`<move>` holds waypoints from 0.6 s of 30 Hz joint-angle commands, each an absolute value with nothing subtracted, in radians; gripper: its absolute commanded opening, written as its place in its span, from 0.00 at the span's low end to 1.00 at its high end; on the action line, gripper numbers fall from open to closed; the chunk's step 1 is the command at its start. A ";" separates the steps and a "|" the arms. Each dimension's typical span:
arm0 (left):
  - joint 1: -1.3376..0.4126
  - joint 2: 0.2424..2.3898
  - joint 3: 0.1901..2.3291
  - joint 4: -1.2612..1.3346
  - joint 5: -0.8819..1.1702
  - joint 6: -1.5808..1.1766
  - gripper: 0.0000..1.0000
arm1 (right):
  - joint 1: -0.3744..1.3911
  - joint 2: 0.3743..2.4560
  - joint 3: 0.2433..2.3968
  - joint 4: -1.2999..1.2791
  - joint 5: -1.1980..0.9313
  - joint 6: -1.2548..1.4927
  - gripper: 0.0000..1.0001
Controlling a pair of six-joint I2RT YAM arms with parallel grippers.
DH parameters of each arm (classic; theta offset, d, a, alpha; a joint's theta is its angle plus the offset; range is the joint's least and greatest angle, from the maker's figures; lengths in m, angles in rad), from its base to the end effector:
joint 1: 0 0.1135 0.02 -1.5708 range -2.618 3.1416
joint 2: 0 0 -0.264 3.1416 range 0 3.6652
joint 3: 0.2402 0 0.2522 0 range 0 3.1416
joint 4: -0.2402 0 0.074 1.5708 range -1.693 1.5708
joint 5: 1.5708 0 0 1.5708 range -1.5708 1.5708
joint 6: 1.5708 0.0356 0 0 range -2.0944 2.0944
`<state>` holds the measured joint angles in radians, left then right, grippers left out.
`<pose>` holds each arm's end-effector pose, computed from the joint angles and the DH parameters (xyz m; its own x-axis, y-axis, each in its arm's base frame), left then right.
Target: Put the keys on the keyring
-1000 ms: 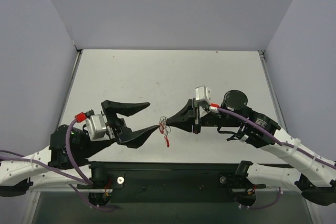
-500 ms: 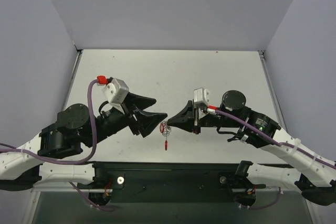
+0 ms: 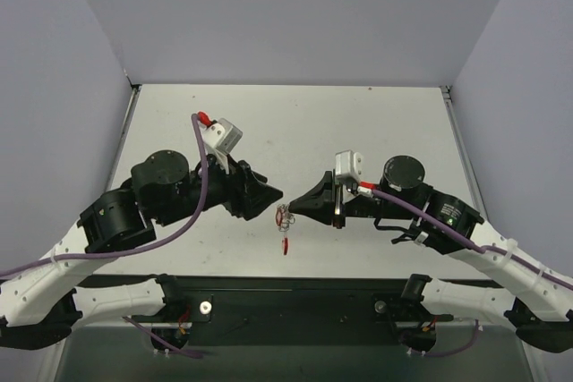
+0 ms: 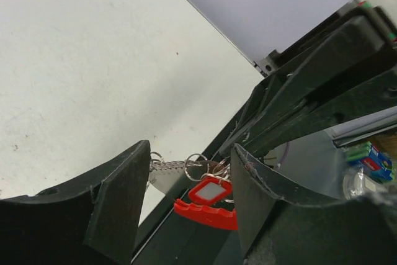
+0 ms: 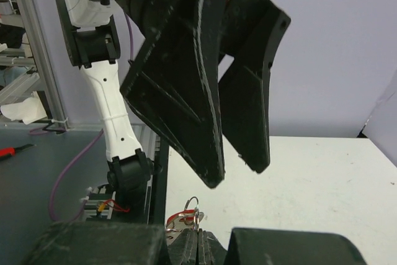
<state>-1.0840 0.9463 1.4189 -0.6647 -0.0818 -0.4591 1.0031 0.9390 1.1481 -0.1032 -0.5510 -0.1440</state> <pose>0.0792 -0.1435 0.4717 -0.4538 -0.0867 -0.8869 0.7165 0.5563 -0.4210 0.0891 0.1744 0.4471 0.1995 0.0855 -0.9762 -0.9798 0.0318 -0.1975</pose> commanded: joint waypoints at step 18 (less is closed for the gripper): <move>-0.968 0.931 1.327 -0.557 0.265 -0.515 0.61 | 1.003 0.920 1.158 -0.061 -0.528 -0.163 0.00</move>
